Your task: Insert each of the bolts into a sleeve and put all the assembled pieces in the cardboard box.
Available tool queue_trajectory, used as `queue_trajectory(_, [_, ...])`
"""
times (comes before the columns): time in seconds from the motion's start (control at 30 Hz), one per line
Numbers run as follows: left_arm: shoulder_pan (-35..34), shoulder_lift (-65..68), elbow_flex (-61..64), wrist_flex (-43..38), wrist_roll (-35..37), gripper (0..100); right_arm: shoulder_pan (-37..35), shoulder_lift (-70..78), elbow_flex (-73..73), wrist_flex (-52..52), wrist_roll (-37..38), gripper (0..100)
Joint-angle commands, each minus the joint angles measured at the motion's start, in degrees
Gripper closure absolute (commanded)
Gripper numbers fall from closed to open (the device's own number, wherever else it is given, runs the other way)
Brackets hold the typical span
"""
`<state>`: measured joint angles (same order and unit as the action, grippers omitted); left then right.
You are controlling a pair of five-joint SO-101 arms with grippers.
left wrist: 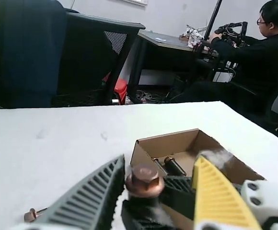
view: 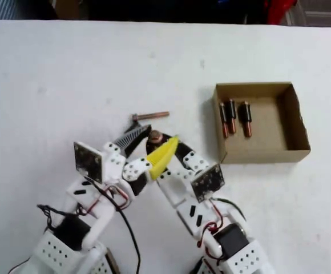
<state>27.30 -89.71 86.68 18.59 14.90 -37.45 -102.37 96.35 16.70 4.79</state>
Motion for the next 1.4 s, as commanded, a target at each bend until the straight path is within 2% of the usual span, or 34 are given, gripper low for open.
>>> queue_trajectory(0.0, [-1.2, -0.4, -0.4, 0.4, 0.4, 74, 0.6, -0.6, 0.5, 0.0, 0.1, 98.1])
queue_trajectory(0.13, [-4.4, -0.4, -1.0, -0.1, 0.4, 74, 0.6, -0.6, 0.5, 0.0, 0.1, 98.1])
queue_trajectory(0.4, [-7.2, -0.4, -7.3, 0.4, -6.6, 76, 0.7, -0.6, 0.5, 1.9, 0.1, 98.1])
queue_trajectory(0.47, [-7.2, -0.4, -8.6, 0.4, -7.9, 81, 0.7, -0.6, 0.5, 2.0, 0.1, 98.1])
queue_trajectory(0.6, [-7.2, -0.4, -10.6, 0.5, -11.0, 99, 1.4, -0.6, 0.5, 2.0, 0.1, 98.1])
queue_trajectory(0.63, [-7.2, -0.5, -10.7, 1.1, -11.9, 97, 2.1, -0.6, 0.5, 2.0, 0.1, 98.1])
queue_trajectory(0.77, [-7.8, -4.1, -11.9, 10.0, -12.6, 96, 5.9, -0.6, 0.5, 2.0, 0.1, 98.1])
queue_trajectory(0.93, [-12.9, -15.9, -13.5, 24.3, -12.6, 98, 7.9, -0.6, 0.5, 2.0, 0.1, 98.1])
queue_trajectory(1.03, [-16.4, -14.9, -15.6, 31.5, -12.5, 98, 7.9, -0.6, 0.4, 2.0, 0.1, 98.1])
queue_trajectory(1.17, [-21.1, -14.5, -17.7, 35.5, -12.2, 98, 9.8, -0.6, -0.7, 3.0, 0.1, 98.1])
queue_trajectory(1.37, [-25.8, -14.5, -17.3, 38.8, -12.2, 98, 16.3, -0.6, -9.2, 15.7, 0.1, 98.1])
